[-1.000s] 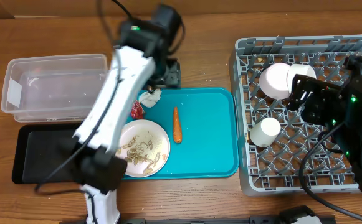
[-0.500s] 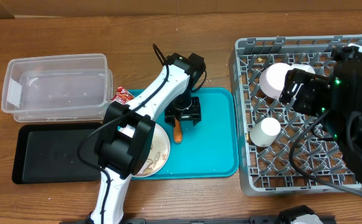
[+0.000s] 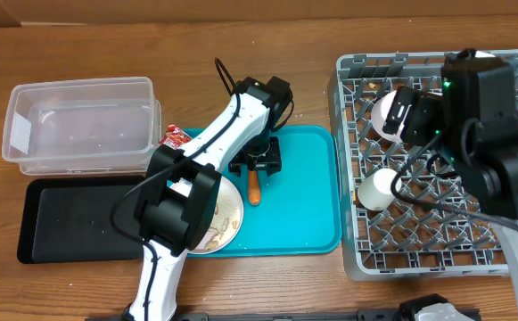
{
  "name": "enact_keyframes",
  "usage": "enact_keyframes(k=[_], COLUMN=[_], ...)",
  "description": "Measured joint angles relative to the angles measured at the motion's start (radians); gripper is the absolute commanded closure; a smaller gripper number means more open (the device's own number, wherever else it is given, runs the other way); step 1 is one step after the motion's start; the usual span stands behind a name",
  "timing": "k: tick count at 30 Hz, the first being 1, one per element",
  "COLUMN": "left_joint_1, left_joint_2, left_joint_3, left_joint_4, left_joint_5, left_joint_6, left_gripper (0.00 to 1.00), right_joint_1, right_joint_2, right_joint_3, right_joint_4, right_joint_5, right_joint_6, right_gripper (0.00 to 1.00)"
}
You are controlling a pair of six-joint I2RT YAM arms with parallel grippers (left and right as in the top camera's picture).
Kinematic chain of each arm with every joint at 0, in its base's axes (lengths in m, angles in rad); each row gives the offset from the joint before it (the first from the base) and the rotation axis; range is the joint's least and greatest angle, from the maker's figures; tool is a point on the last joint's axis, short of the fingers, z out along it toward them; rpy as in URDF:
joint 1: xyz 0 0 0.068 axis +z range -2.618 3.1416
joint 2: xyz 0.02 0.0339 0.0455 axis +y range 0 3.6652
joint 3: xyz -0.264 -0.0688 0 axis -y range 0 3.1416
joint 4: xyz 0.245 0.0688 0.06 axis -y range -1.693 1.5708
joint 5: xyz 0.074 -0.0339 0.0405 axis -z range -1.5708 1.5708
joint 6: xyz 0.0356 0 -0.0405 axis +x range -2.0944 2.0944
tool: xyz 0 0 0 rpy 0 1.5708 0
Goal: Sort waste into correct bins and load items into the dishwasher
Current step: 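Reach the left gripper down to the orange carrot and grasp it, then carry the carrot left with the left gripper and drop it on the black tray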
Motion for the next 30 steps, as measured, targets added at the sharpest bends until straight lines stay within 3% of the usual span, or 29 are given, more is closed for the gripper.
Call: enact_keyframes(k=[11,20,30], left_joint_1=[0.028,0.068,0.079], left_joint_2=[-0.002,0.0,-0.006], left_joint_3=[-0.094,-0.06,0.277], left_joint_4=[0.041,-0.043,-0.235], left_joint_5=[0.001,0.007,-0.052], left_joint_6=[-0.005,0.006,0.033], left_gripper=[0.75,0.82,0.83], right_joint_1=[0.0,0.0,0.0], right_joint_2=[0.064,0.003,-0.135], right_joint_3=[0.0,0.0,0.0], right_joint_4=[0.008,0.019,-0.023], right_joint_5=[-0.004,0.018,0.105], right_joint_6=[-0.002,-0.002,-0.002], right_gripper=[0.0,0.0,0.0])
